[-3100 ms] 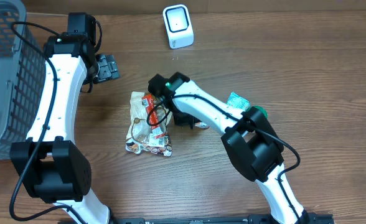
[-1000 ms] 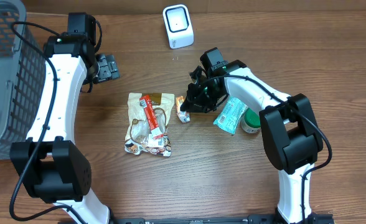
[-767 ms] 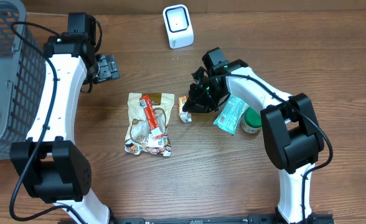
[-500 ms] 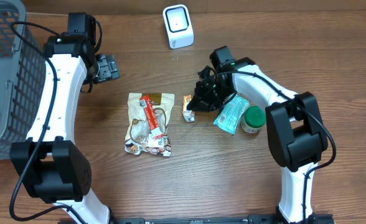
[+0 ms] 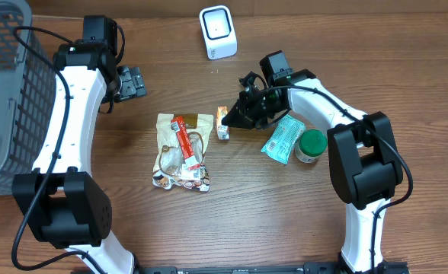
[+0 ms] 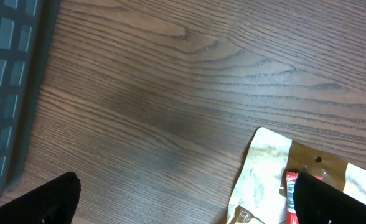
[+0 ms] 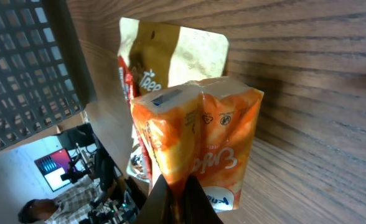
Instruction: Scan the item barcode
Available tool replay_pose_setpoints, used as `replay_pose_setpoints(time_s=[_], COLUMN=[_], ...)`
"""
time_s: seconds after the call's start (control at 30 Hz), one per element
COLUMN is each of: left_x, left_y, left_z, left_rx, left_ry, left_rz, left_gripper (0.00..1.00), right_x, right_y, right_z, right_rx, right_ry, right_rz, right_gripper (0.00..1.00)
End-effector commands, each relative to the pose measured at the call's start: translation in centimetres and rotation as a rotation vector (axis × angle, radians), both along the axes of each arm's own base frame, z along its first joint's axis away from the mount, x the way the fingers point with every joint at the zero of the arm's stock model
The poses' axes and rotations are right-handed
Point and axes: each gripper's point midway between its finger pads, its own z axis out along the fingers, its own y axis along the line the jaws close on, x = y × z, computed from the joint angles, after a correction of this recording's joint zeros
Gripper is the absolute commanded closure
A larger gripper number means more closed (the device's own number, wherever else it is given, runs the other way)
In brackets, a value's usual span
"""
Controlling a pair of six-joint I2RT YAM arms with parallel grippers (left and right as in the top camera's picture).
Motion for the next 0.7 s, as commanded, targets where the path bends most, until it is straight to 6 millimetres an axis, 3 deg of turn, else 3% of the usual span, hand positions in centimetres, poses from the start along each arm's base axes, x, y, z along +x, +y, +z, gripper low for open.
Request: replay_pose_setpoints(time_s=[0.0, 0.27, 0.47, 0.67], left_x=[0.2, 0.2, 0.2, 0.2], left_y=[0.0, 0.0, 0.0, 0.0], left_z=[1.2, 1.2, 1.2, 1.2], left_rx=[0.017, 0.017, 0.017, 0.017], left_ry=[-0.027, -0.027, -0.027, -0.027], left_rz=[-0.022, -0.022, -0.022, -0.022], left_gripper=[0.0, 0.01, 0.0, 0.01], right_x=[-1.0, -1.6, -1.1, -0.1], right_y=[-0.5, -0.5, -0.7, -1.1], right_z=[-1.7, -2.8, -2.4, -0.2], right_rx=[-0.028, -0.004, -0.004, -0.017], right_ry=[0.015, 0.004, 0.012, -0.051], right_rz=[-0.017, -0.014, -0.037, -0.055], right_gripper=[0.96, 0.91, 0.63, 0.53])
